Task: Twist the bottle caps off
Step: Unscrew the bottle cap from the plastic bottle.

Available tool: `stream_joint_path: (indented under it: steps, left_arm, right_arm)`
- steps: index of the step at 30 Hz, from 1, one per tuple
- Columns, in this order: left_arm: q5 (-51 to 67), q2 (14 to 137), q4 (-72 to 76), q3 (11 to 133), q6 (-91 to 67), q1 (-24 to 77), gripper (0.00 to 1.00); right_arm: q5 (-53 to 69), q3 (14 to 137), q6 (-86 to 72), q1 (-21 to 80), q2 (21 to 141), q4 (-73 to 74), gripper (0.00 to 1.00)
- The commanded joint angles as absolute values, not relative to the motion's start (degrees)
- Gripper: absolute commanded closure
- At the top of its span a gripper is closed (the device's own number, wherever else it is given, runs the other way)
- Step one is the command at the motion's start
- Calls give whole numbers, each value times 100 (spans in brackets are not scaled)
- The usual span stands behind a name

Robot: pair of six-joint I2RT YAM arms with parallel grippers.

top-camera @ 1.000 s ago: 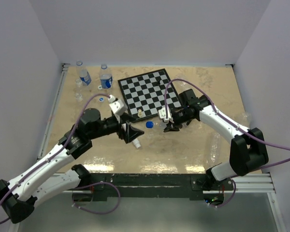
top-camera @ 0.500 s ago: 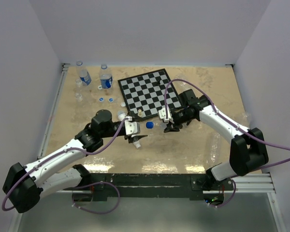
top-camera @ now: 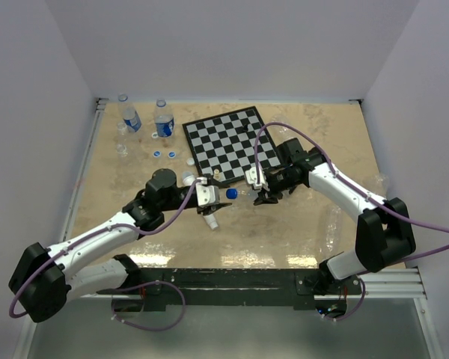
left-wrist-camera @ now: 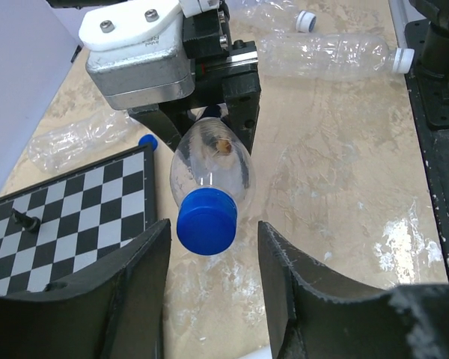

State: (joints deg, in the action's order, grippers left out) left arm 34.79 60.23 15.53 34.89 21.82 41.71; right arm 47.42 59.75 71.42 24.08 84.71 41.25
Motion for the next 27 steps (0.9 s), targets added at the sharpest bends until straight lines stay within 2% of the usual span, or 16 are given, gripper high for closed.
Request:
stream_joint_path:
  steps: [1, 6, 9, 12, 13, 17, 19, 21, 24, 27]
  left_arm:
    - [3709, 6126, 1899, 3515, 2074, 4184, 49]
    - [3709, 6143, 1881, 3533, 2030, 4184, 59]
    - [3709, 6196, 1811, 3603, 1943, 4184, 75]
    - [3674, 6249, 1767, 3682, 1767, 4184, 97]
    - [3656, 6258, 1758, 3700, 1688, 4184, 100]
    - [3551, 6267, 1758, 3770, 1118, 4175, 100]
    - [3254, 6258, 1740, 3867, 339, 4166, 100]
    - [2631, 6258, 1539, 4094, -846, 4157, 100]
    - [1559, 6240, 452, 4736, -3218, 4140, 100]
    - [1081, 6310, -604, 5255, -4699, 4131, 100]
  right_arm:
    - [4808, 6003, 7216, 2435, 8438, 4166, 95]
    - [4808, 6012, 7216, 2435, 8437, 4157, 95]
    - [4799, 6003, 7207, 2426, 8429, 4157, 94]
    - [4790, 6003, 7207, 2435, 8437, 4149, 95]
    - [4781, 6003, 7207, 2435, 8438, 4157, 94]
    - [4755, 5994, 7189, 2435, 8438, 4131, 95]
    - [4737, 5985, 7181, 2434, 8438, 4122, 95]
    - [4737, 5985, 7163, 2434, 8437, 4113, 95]
    - [4720, 5985, 7146, 2434, 8446, 4096, 95]
    - [4728, 5985, 7145, 2426, 8490, 4096, 94]
